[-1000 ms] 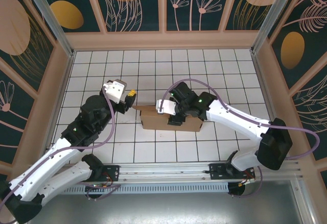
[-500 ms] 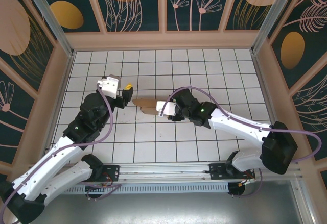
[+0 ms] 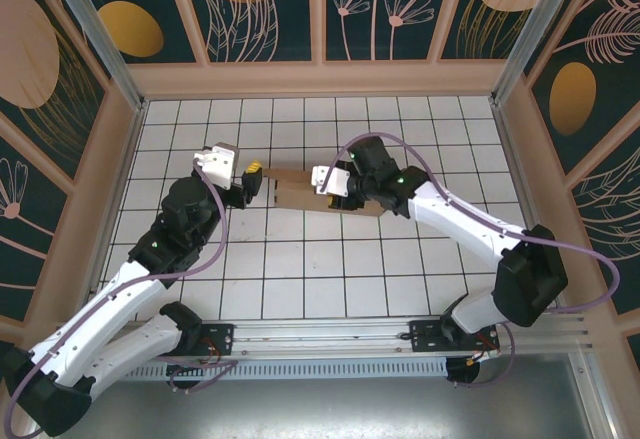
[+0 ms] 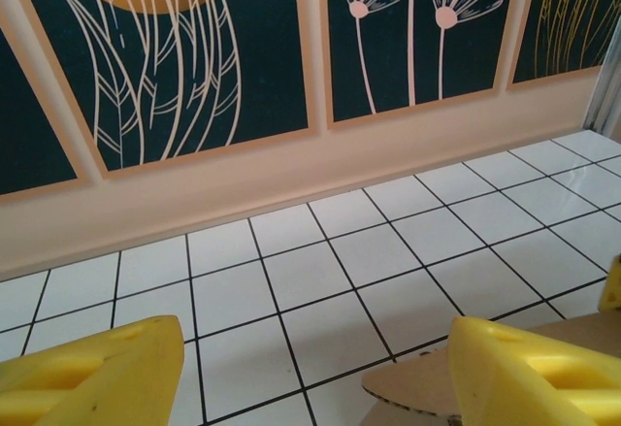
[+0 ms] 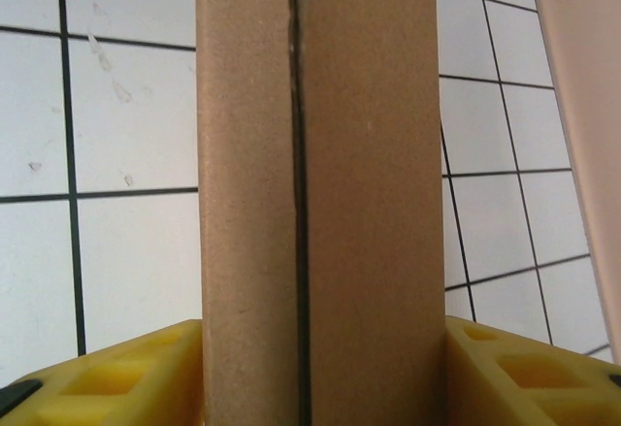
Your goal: Fold the paper box
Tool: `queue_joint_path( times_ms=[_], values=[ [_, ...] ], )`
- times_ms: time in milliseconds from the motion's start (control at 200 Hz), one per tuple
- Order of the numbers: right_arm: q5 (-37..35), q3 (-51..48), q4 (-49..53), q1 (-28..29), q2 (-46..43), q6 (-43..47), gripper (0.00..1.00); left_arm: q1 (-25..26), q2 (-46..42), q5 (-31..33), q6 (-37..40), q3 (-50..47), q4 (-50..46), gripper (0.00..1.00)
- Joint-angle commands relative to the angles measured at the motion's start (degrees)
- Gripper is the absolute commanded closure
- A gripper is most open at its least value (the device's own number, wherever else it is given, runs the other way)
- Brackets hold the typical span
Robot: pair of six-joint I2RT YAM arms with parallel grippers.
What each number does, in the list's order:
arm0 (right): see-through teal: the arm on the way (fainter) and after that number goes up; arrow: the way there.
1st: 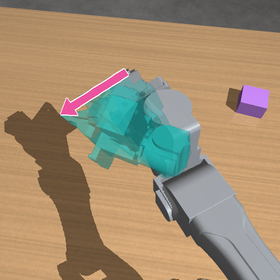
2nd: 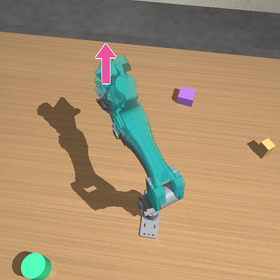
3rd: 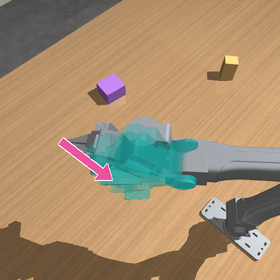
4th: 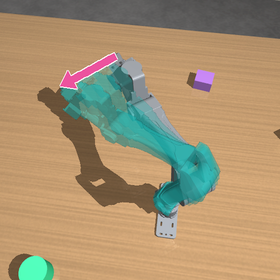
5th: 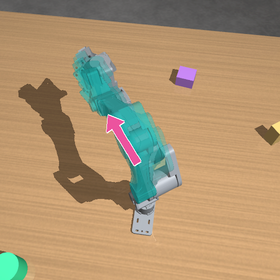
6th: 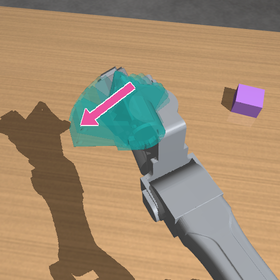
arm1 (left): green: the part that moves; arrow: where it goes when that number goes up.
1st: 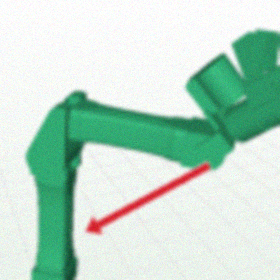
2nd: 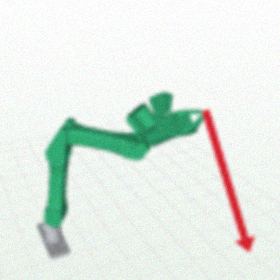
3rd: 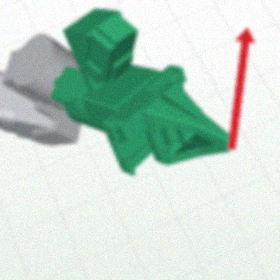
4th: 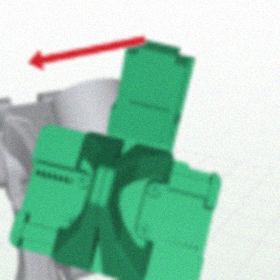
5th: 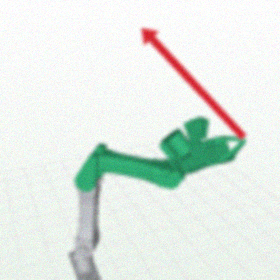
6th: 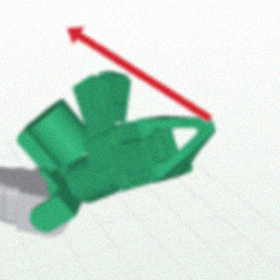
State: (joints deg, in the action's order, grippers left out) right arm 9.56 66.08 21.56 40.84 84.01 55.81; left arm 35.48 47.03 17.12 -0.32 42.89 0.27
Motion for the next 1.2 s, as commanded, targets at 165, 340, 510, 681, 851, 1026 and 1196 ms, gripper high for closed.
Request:
queue_joint_path(
  times_ms=[165, 340, 510, 681, 851, 1026, 1196],
  values=[
    [6.65, 8.21, 9.47, -0.46, 7.16, 4.23, 0.4, -0.93, 0.26, -1.1, 0.34, 2.13, 2.19, 0.27],
    [5.54, 11.43, 13.12, 0.29, 10.17, 5.88, 0.36, -1.55, 0.52, -2.64, 0.75, 2.55, 1.93, 0.26],
    [5.37, 12.58, 12.0, 0.28, 10.54, 3.64, 0.2, -1.65, 0.62, -3.24, 0.42, 2.46, 2.15, 0.26],
    [5.82, 12.17, 10.02, 0.21, 8.57, 2.56, 0.12, -1.65, 0.35, -3.75, 1.3, 2.72, 2.19, 0.26],
    [7.51, 11.5, 6.65, -0.77, 5.64, 0.66, 0.08, -1.66, -0.27, -6.04, 3.54, 3.07, 2.07, 0.25],
    [11.65, 9.1, 0.16, -3.41, 0.84, -4.62, 0.07, -1.66, -0.42, -16.0, 11.21, 4.63, -2.44, 0.34],
    [15.98, 1.7, -14.27, -8.05, -8.04, -18.28, 0.11, -3.26, 1.85, -20.89, 19.21, 5.2, -4.29, 0.26]
  ],
)
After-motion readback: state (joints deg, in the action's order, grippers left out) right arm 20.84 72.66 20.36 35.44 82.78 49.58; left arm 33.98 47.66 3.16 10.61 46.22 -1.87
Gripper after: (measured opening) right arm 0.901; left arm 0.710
